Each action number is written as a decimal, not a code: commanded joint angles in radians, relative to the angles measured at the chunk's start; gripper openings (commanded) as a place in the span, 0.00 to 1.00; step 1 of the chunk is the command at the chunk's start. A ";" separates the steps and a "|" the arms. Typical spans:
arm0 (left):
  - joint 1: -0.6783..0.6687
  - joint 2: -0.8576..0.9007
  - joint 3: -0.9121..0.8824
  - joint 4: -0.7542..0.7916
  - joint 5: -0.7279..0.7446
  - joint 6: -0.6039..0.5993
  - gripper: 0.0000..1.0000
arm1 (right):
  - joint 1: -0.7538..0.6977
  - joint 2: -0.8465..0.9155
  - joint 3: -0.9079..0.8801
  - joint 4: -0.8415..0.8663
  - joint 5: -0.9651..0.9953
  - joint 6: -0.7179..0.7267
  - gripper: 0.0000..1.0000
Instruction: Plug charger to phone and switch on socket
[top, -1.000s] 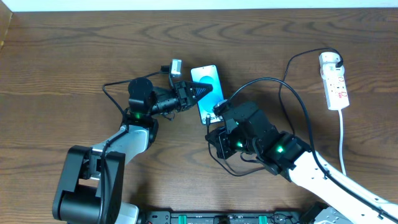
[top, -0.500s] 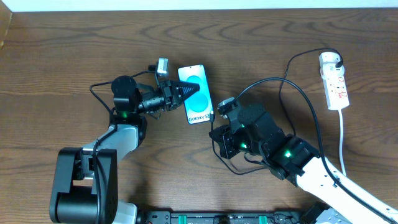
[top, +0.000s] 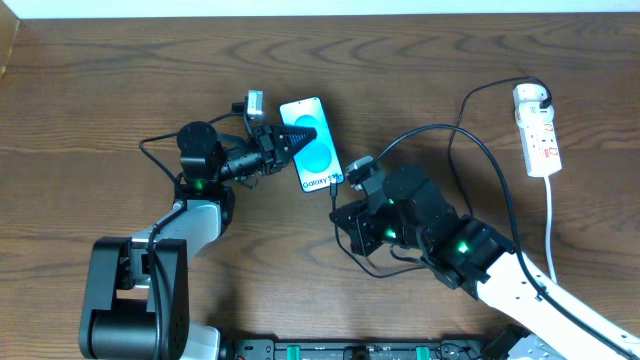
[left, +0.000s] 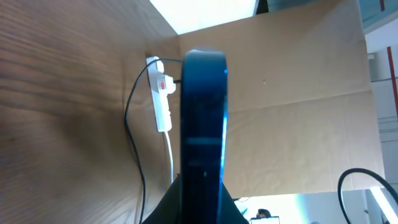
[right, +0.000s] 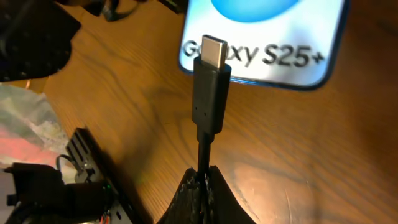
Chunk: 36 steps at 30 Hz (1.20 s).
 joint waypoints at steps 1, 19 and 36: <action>0.006 -0.009 0.018 0.013 0.016 0.028 0.07 | 0.007 -0.002 0.000 0.018 -0.039 0.005 0.01; 0.006 -0.009 0.018 0.138 0.035 0.023 0.07 | 0.007 0.018 -0.001 -0.037 -0.108 0.012 0.01; 0.006 -0.009 0.018 0.163 0.083 -0.003 0.07 | 0.011 0.018 -0.001 -0.072 -0.140 0.011 0.01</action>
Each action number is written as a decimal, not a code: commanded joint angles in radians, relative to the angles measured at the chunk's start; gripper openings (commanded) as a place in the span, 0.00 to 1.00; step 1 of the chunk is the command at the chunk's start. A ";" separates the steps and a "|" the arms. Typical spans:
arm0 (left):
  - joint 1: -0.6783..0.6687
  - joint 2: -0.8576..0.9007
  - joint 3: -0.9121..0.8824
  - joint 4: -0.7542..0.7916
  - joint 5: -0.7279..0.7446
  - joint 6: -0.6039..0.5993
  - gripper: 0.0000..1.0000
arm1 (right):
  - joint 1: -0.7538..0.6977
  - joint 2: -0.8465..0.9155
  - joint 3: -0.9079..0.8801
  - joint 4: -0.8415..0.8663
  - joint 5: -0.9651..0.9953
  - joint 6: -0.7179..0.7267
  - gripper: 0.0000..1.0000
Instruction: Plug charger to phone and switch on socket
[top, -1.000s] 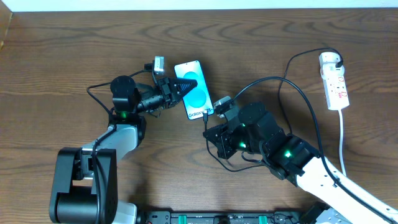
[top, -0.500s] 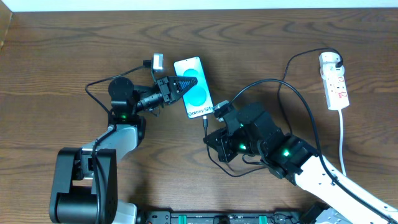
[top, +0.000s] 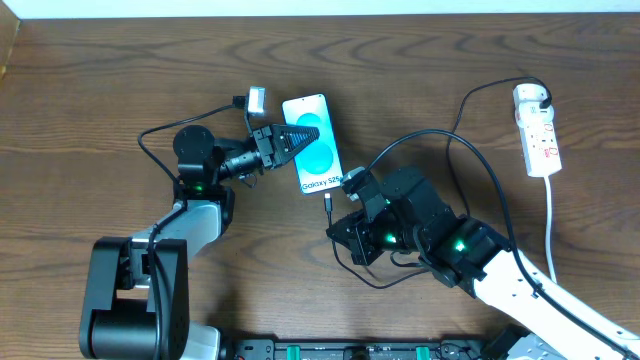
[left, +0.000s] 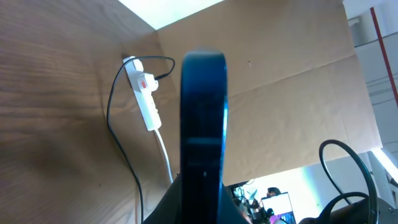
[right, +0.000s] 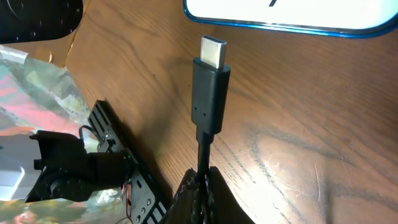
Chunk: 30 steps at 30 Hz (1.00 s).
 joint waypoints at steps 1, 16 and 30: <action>0.006 -0.009 0.018 0.013 0.021 -0.012 0.07 | 0.010 0.002 -0.001 -0.008 -0.017 0.006 0.01; 0.006 -0.009 0.018 0.013 0.034 -0.032 0.07 | 0.010 0.002 -0.001 -0.022 0.073 0.004 0.01; 0.011 -0.009 0.018 0.013 0.087 -0.073 0.07 | 0.011 0.002 -0.001 -0.061 0.137 0.005 0.01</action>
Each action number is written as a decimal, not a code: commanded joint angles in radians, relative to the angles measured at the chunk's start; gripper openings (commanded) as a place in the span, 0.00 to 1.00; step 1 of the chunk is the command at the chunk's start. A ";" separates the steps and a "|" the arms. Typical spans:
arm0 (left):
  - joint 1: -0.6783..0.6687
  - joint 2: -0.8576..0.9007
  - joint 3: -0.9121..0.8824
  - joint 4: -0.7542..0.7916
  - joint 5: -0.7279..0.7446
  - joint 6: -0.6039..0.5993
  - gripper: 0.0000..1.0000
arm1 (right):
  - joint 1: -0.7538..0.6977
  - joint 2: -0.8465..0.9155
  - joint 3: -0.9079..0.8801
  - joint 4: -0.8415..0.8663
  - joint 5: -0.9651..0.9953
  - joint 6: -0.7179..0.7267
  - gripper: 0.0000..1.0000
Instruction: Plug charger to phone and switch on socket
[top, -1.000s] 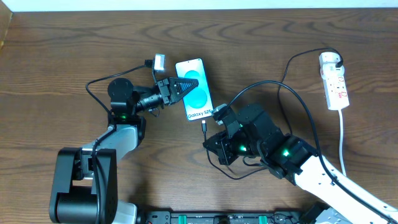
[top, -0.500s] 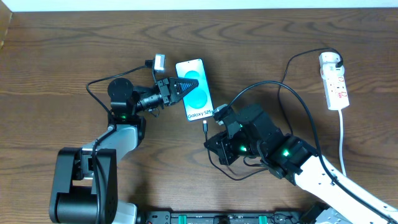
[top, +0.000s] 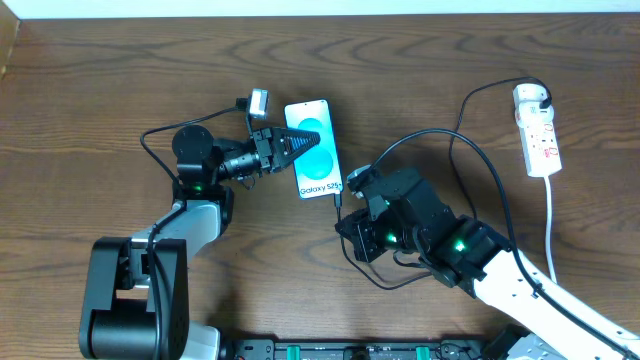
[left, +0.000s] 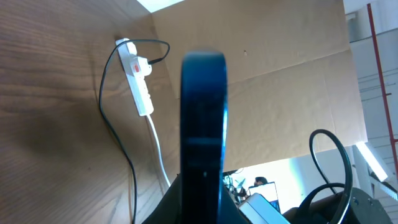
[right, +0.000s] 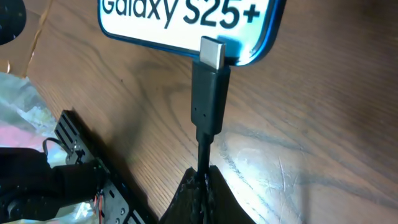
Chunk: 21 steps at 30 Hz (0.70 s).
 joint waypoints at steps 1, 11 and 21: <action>0.006 -0.009 0.018 0.012 0.024 -0.016 0.08 | 0.008 0.002 -0.001 -0.023 0.026 0.010 0.01; 0.118 -0.009 0.018 0.012 0.010 -0.027 0.08 | 0.008 0.002 -0.001 -0.193 0.158 0.058 0.01; 0.148 -0.009 0.018 0.012 0.010 -0.068 0.07 | 0.008 0.138 -0.001 -0.249 0.347 0.064 0.01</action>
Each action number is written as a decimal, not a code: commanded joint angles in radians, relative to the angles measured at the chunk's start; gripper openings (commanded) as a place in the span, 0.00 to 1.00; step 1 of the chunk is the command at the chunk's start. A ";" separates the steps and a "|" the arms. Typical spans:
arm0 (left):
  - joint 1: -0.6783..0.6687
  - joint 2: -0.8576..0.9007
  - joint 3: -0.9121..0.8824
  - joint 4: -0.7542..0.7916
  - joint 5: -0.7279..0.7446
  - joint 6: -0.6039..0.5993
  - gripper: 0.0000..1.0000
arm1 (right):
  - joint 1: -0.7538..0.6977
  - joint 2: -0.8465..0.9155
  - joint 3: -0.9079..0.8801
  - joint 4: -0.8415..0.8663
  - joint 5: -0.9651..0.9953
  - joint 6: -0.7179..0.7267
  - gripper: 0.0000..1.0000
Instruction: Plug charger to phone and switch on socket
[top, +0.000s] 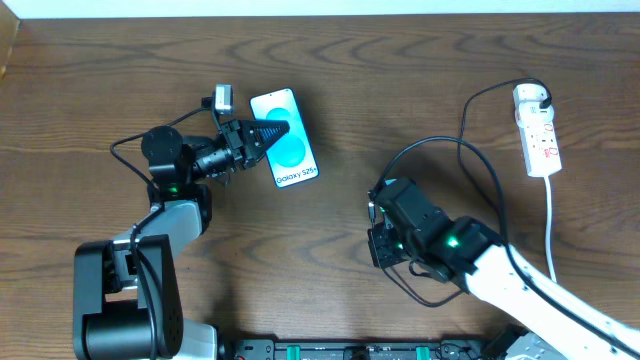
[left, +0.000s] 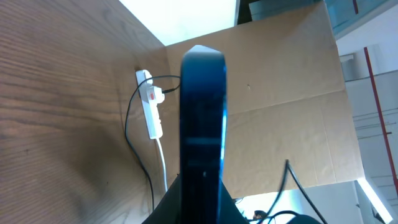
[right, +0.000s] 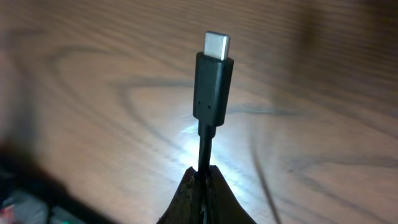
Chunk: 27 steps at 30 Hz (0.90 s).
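The phone (top: 284, 138), blue-edged with a lit screen, is held tilted above the table at the upper left, and my left gripper (top: 262, 135) is shut on it. The left wrist view shows only its dark edge (left: 203, 118) rising from the left gripper (left: 203, 199). My right gripper (top: 376, 205) stands well right of the phone, shut on the black charger cable just behind the USB-C plug (right: 212, 81). In the right wrist view the right gripper (right: 202, 177) holds the plug over bare wood. The white power strip (top: 537, 130) lies at the far right.
The black charger cable (top: 470, 160) loops from the power strip across the right half of the table to my right arm. A white lead (top: 551, 225) runs from the strip toward the front edge. The power strip (left: 151, 112) also shows in the left wrist view, with a cardboard wall behind it.
My left gripper has moved left with the phone. My right gripper has moved right and away, so the plug is no longer at the phone's bottom edge but over bare table.
The plug first pointed at the lower part of the phone's screen. Then it sat just below the phone's bottom edge, and after that its tip was at that edge. Now phone and plug are far apart, each still held.
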 joint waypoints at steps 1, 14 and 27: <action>0.004 -0.009 0.018 0.013 0.003 -0.016 0.07 | 0.008 0.119 0.000 0.021 0.095 0.014 0.01; 0.005 -0.009 0.018 0.012 0.003 -0.016 0.08 | 0.008 0.385 0.147 -0.005 0.114 -0.012 0.55; 0.005 -0.009 0.018 0.012 0.003 -0.016 0.08 | 0.041 0.441 0.188 -0.119 0.151 -0.038 0.53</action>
